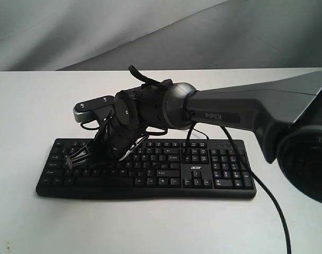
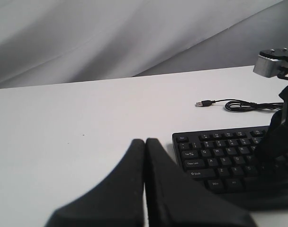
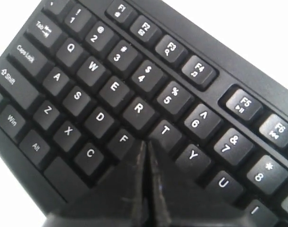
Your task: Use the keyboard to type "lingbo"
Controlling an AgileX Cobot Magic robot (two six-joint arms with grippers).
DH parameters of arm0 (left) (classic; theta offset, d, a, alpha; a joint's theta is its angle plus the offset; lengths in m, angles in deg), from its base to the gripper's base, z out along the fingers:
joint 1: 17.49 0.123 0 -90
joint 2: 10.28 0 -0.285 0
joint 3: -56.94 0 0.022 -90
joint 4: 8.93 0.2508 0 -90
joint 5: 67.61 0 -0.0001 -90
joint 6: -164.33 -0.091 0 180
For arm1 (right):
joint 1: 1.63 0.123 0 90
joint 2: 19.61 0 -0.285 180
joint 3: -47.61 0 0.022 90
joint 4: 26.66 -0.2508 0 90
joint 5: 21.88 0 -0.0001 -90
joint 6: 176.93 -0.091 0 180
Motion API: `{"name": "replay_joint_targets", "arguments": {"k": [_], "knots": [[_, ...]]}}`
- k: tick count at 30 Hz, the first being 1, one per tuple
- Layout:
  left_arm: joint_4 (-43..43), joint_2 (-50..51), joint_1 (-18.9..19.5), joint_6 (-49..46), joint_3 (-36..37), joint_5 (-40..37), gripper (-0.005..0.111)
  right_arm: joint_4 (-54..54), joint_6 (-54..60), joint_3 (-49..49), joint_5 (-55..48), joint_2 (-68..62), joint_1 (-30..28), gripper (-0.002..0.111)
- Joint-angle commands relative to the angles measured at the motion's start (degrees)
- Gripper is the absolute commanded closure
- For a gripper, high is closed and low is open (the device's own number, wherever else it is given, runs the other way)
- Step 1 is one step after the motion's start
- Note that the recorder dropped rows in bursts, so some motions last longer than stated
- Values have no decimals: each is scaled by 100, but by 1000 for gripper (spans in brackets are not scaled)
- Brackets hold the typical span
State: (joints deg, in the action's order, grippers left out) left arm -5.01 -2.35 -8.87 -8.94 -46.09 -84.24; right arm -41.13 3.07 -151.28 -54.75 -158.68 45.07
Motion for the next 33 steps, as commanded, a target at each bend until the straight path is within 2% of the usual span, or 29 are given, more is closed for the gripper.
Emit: {"name": "replay_joint_targets", "arguments": {"k": [1,14,33], "knots": [[-46,-15,11,23,25,26,106,41,0,4,-115,113,12,108],[-46,-15,11,23,25,26,106,266,-65,32,-647,456,22,108],[-46,-15,11,23,25,26,106,535,-300,32,-732,456,195,108]]}}
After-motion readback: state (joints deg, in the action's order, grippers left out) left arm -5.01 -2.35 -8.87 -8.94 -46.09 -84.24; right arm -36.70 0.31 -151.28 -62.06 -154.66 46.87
